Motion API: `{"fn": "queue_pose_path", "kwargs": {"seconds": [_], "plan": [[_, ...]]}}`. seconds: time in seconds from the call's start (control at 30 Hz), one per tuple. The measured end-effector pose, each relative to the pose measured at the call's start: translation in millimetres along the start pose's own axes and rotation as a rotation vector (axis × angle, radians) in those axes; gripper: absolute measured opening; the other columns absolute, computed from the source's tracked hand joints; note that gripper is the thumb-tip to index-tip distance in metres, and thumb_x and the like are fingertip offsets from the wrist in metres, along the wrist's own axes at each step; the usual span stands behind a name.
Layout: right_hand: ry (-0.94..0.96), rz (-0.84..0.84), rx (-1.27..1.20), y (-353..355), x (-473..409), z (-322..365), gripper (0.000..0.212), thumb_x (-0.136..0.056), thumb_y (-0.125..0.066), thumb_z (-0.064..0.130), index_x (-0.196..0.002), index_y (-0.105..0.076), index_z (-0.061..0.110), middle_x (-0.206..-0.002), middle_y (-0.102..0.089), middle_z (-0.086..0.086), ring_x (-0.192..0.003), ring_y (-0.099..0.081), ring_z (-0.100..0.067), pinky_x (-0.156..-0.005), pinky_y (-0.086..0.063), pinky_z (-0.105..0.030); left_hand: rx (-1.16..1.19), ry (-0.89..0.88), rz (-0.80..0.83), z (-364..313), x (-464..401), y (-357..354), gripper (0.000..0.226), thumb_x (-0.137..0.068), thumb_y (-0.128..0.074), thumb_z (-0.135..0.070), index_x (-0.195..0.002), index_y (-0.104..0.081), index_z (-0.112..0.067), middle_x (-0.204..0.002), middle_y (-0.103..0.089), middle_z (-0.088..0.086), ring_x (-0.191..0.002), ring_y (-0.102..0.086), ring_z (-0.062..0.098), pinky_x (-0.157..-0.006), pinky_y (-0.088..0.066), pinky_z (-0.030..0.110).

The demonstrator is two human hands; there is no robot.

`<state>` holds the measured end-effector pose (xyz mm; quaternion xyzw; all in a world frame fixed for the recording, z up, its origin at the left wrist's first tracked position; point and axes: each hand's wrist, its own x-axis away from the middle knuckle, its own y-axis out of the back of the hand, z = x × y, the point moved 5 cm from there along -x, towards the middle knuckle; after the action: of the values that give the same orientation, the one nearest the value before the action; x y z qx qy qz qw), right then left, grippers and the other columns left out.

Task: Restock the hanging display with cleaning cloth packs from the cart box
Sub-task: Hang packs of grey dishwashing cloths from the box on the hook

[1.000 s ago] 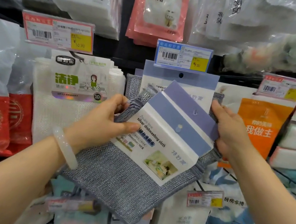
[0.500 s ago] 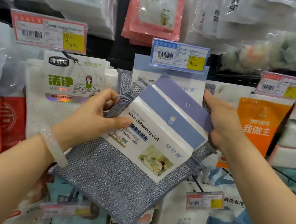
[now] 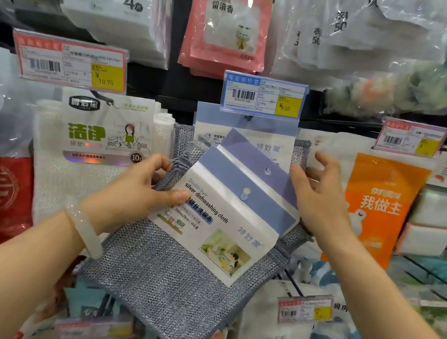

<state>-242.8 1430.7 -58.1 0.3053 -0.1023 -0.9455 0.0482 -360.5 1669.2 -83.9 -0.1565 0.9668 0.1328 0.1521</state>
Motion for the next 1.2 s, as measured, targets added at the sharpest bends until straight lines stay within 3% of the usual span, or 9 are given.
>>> {"fn": "queue_pose_path", "kwargs": {"seconds": [0.13, 0.27, 0.33, 0.4, 0.57, 0.7, 0.9, 1.07, 1.2], "plan": [[0.358, -0.074, 0.346, -5.1, 23.1, 27.7, 0.051, -0.091, -0.054, 0.037, -0.134, -0.042, 0.014, -0.140, -0.039, -0.008, -0.129, -0.035, -0.019, -0.106, -0.029, -0.033, -0.003, -0.016, 0.016, 1.2, -1.3, 0.8, 0.056, -0.051, -0.077, -0.028, -0.099, -0.054, -0.015, -0.086, -0.074, 0.003, -0.078, -0.073, 0.027, -0.066, -0.059, 0.043], [0.482, 0.248, 0.552, -34.7, 16.7, 49.8, 0.064, -0.087, -0.035, 0.054, -0.140, -0.041, 0.019, -0.153, -0.030, -0.002, -0.144, -0.016, -0.017, -0.117, -0.006, -0.039, 0.058, -0.033, -0.007, 1.6, 0.6, 7.3, 0.044, -0.045, -0.083, -0.032, -0.082, -0.062, -0.025, -0.085, -0.073, 0.003, -0.076, -0.073, 0.024, -0.058, -0.058, 0.034], [0.481, 0.375, 0.590, -42.6, 8.2, 53.3, 0.073, -0.081, -0.026, 0.062, -0.145, -0.030, 0.025, -0.155, -0.026, 0.005, -0.145, -0.011, -0.010, -0.118, -0.001, -0.042, 0.069, -0.059, -0.013, -0.3, 5.3, 13.2, 0.051, -0.034, -0.090, -0.044, -0.074, -0.064, -0.028, -0.085, -0.073, 0.002, -0.076, -0.073, 0.022, -0.058, -0.058, 0.031], [0.458, 0.457, 0.561, -45.9, -0.7, 53.9, 0.080, -0.078, -0.025, 0.068, -0.147, -0.024, 0.027, -0.155, -0.026, 0.009, -0.144, -0.012, -0.010, -0.118, -0.008, -0.043, 0.045, -0.081, -0.027, -0.8, 10.7, 21.2, 0.062, -0.026, -0.091, -0.051, -0.077, -0.064, -0.027, -0.087, -0.074, -0.001, -0.079, -0.072, 0.020, -0.060, -0.058, 0.028], [0.344, 0.643, 0.579, -54.4, -10.6, 45.6, 0.106, -0.058, -0.019, 0.086, -0.147, -0.021, 0.029, -0.158, -0.017, 0.002, -0.146, -0.007, -0.013, -0.119, -0.010, -0.038, 0.068, -0.052, 0.011, 5.7, 25.1, 42.8, 0.053, -0.042, -0.090, -0.029, -0.081, -0.057, -0.016, -0.092, -0.072, 0.017, -0.080, -0.072, 0.031, -0.059, -0.059, 0.035], [0.362, 0.650, 0.555, -62.7, -12.4, 51.2, 0.101, -0.058, -0.014, 0.083, -0.146, -0.023, 0.033, -0.158, -0.016, 0.005, -0.145, -0.007, -0.008, -0.117, -0.007, -0.030, 0.101, 0.008, 0.001, 15.0, 41.8, 56.9, 0.060, -0.040, -0.093, -0.028, -0.085, -0.057, -0.011, -0.091, -0.071, 0.024, -0.075, -0.070, 0.040, -0.056, -0.058, 0.037], [0.486, 0.578, 0.688, -91.2, -19.4, 48.5, 0.080, -0.079, -0.006, 0.076, -0.146, -0.022, 0.036, -0.159, -0.009, 0.010, -0.146, 0.006, -0.014, -0.118, -0.001, -0.046, 0.141, 0.005, -0.085, 11.8, 49.7, 61.1, 0.057, -0.028, -0.094, -0.036, -0.073, -0.063, -0.019, -0.087, -0.072, 0.019, -0.072, -0.071, 0.035, -0.055, -0.058, 0.035], [0.267, 0.633, 0.655, -104.4, -48.0, 27.1, 0.089, -0.072, -0.003, 0.076, -0.147, -0.018, 0.032, -0.159, -0.003, 0.004, -0.144, 0.016, -0.017, -0.114, 0.012, -0.053, 0.108, 0.030, -0.097, 8.7, 50.0, 58.8, 0.073, -0.019, -0.094, -0.041, -0.078, -0.059, -0.015, -0.086, -0.072, 0.019, -0.072, -0.071, 0.037, -0.054, -0.058, 0.035], [0.061, 0.714, 0.595, -110.4, -60.4, 11.8, 0.078, -0.080, -0.006, 0.076, -0.145, -0.023, 0.037, -0.158, -0.016, 0.002, -0.147, 0.000, -0.021, -0.117, 0.001, -0.054, 0.115, 0.046, -0.111, 9.0, 49.2, 59.0, 0.075, -0.021, -0.094, -0.039, -0.082, -0.059, -0.014, -0.085, -0.073, 0.017, -0.072, -0.071, 0.037, -0.054, -0.058, 0.036]]}}
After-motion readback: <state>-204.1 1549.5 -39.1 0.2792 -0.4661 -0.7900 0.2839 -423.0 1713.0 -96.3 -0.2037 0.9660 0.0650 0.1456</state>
